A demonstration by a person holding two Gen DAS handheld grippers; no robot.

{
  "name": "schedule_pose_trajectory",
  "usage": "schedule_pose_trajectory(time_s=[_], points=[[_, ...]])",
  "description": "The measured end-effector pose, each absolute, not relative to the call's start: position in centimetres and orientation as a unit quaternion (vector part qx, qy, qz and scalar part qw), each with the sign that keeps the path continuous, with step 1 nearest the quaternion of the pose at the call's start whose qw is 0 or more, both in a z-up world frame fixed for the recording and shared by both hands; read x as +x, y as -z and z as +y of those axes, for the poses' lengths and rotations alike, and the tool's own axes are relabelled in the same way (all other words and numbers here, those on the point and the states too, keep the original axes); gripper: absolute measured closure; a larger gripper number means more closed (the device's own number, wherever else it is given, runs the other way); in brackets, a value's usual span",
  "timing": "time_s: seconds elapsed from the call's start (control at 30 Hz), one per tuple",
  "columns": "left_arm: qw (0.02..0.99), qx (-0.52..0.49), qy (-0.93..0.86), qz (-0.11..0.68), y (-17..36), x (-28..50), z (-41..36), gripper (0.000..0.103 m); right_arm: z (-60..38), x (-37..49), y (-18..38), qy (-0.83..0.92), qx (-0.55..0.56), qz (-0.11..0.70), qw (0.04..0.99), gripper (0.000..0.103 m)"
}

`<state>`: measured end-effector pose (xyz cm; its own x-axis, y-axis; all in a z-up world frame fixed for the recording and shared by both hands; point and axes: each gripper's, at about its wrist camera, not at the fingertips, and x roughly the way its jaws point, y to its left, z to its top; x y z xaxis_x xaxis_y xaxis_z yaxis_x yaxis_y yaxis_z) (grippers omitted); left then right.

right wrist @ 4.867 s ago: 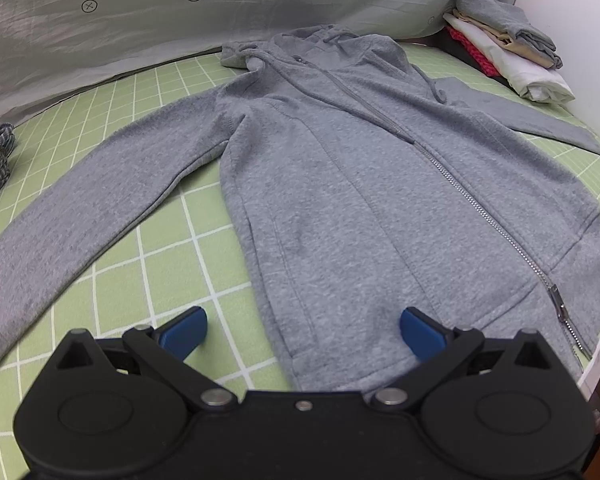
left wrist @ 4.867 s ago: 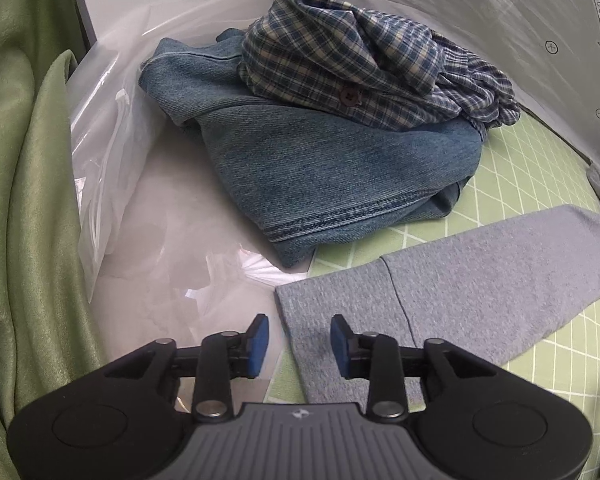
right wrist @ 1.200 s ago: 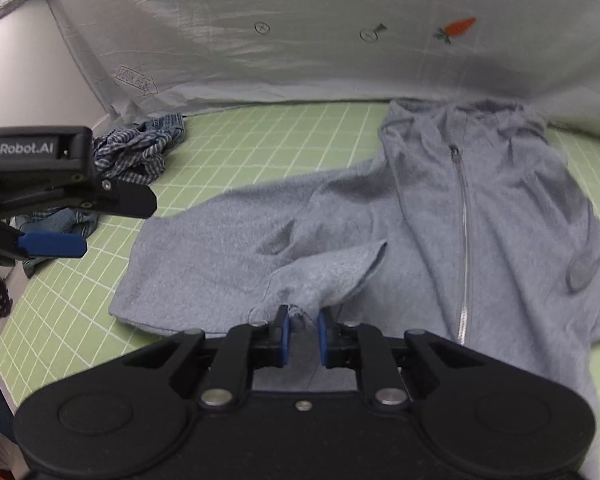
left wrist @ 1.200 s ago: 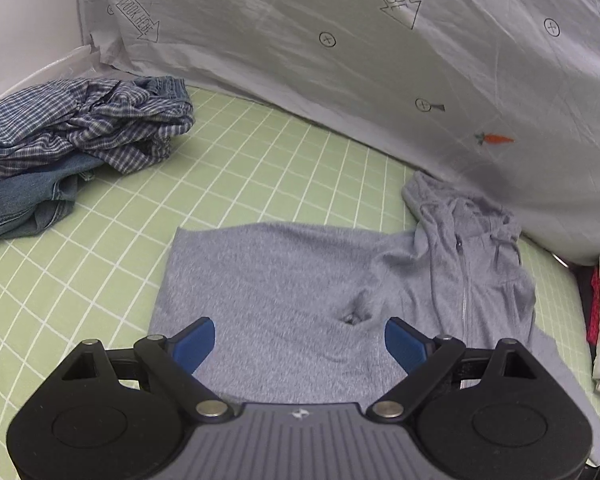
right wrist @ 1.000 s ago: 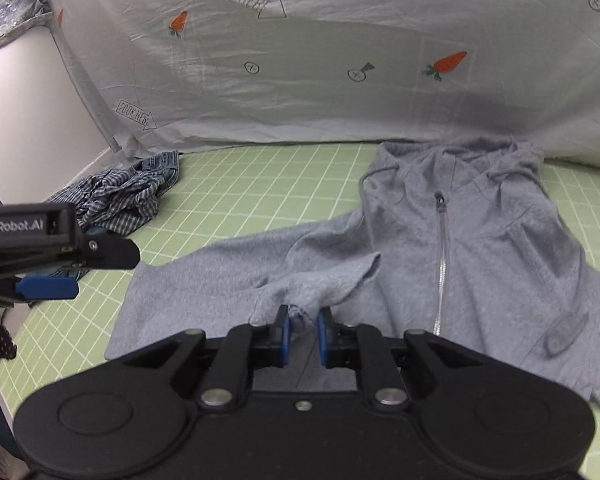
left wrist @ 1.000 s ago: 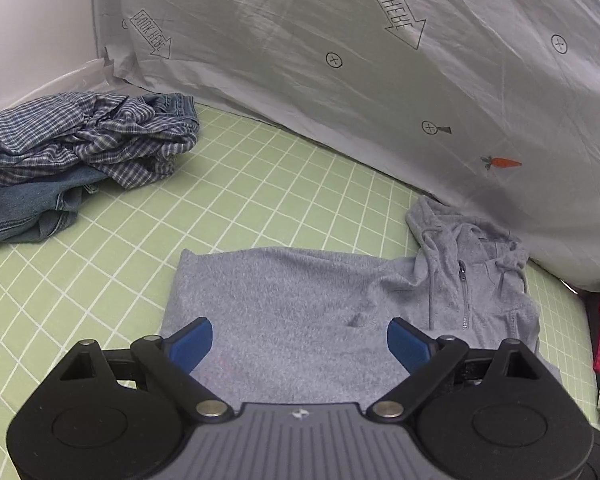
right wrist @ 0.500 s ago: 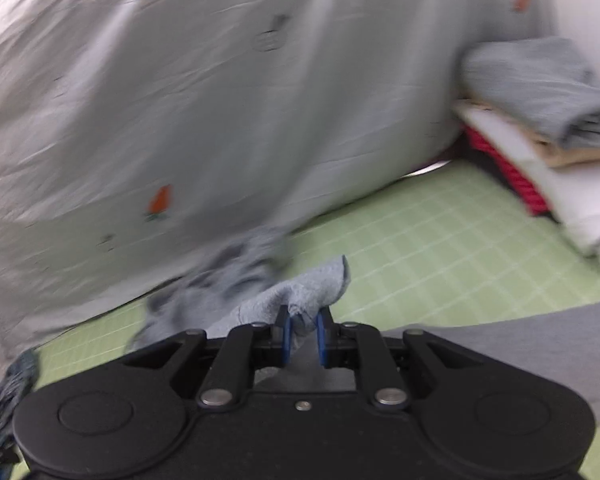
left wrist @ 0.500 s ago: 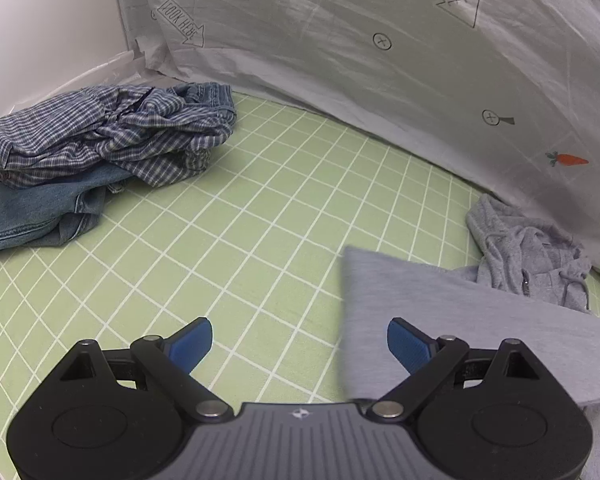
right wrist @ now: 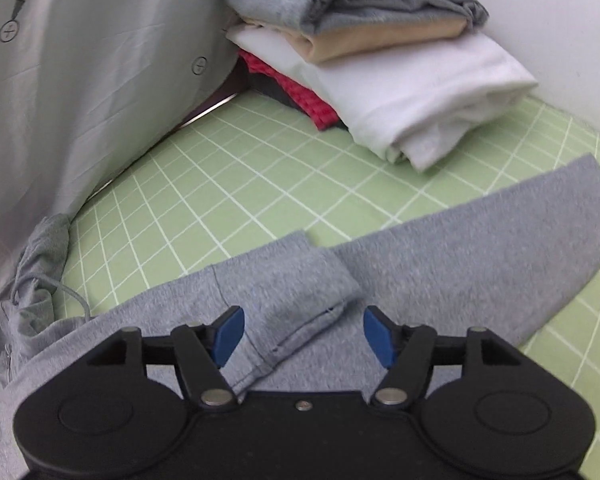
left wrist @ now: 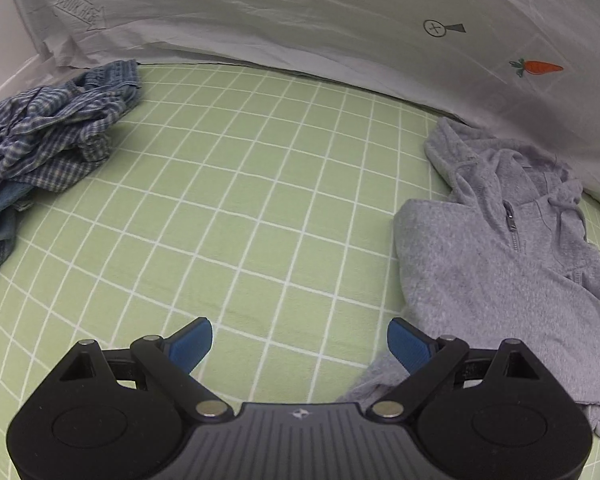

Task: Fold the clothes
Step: 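Lift the sleeve with the right gripper and fold it across the hoodie body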

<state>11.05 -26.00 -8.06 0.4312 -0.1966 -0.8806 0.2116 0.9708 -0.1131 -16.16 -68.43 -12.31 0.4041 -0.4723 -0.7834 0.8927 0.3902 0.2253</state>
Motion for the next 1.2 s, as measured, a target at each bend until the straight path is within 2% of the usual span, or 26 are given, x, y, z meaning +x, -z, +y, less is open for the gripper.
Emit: schedule_pose_trajectory(time_s=[0.1,0.2,0.33,0.37,0.4,0.47,0.5,0.53,0.57,0.8,1.0,1.03,1.07,1.1,1.17,1.2], points=[[0.836,-0.002,0.141,0.530,8.8,12.3,-27.4,0.009,-68.8,-15.9,13.3,0.450,0.334,0.327,0.761,0.033],[0.828,-0.007,0.156,0.538,9.7,13.6,-29.0,0.009,-69.2,-15.6,13.6,0.454,0.329,0.323,0.763,0.027],[0.822,-0.025,0.168,0.544,10.5,15.1,-30.1,0.013,-69.9,-14.7,13.5,0.457,0.315,0.327,0.765,0.028],[0.821,-0.031,0.172,0.544,10.6,15.5,-30.2,0.021,-70.0,-14.5,13.6,0.456,0.313,0.326,0.767,0.029],[0.820,-0.036,0.176,0.543,10.7,15.8,-30.3,0.026,-70.2,-14.4,13.6,0.456,0.312,0.324,0.768,0.037],[0.819,-0.042,0.184,0.542,10.7,16.4,-30.6,0.050,-70.4,-14.2,13.5,0.456,0.308,0.321,0.770,0.064],[0.817,-0.045,0.191,0.542,10.8,16.7,-30.7,0.058,-70.6,-14.1,13.4,0.450,0.308,0.322,0.774,0.090],[0.816,-0.048,0.197,0.541,10.8,16.9,-30.8,0.085,-70.7,-14.0,13.2,0.446,0.307,0.322,0.777,0.091],[0.816,-0.052,0.204,0.539,10.8,17.1,-30.9,0.098,-70.7,-13.9,12.9,0.445,0.303,0.320,0.780,0.092],[0.844,-0.049,0.215,0.489,8.1,17.8,-29.8,0.098,-68.9,-14.6,7.7,0.436,0.249,0.280,0.818,0.093],[0.853,0.009,0.151,0.499,9.5,17.8,-29.3,0.101,-68.6,-14.6,9.9,0.441,0.274,0.314,0.795,0.093],[0.856,-0.002,0.153,0.495,9.1,17.6,-28.8,0.095,-68.4,-14.8,10.0,0.442,0.280,0.311,0.793,0.093],[0.857,-0.011,0.158,0.490,8.7,17.3,-28.4,0.081,-68.1,-14.9,10.0,0.444,0.278,0.311,0.793,0.093],[0.858,-0.012,0.161,0.488,8.3,17.1,-28.2,0.073,-67.8,-14.8,9.8,0.443,0.270,0.312,0.795,0.093],[0.862,0.003,0.156,0.482,7.7,16.3,-28.0,0.047,-67.2,-14.6,9.5,0.442,0.255,0.314,0.800,0.093],[0.865,0.012,0.152,0.479,7.4,15.8,-28.0,0.042,-67.0,-14.5,9.2,0.440,0.249,0.313,0.804,0.093]])
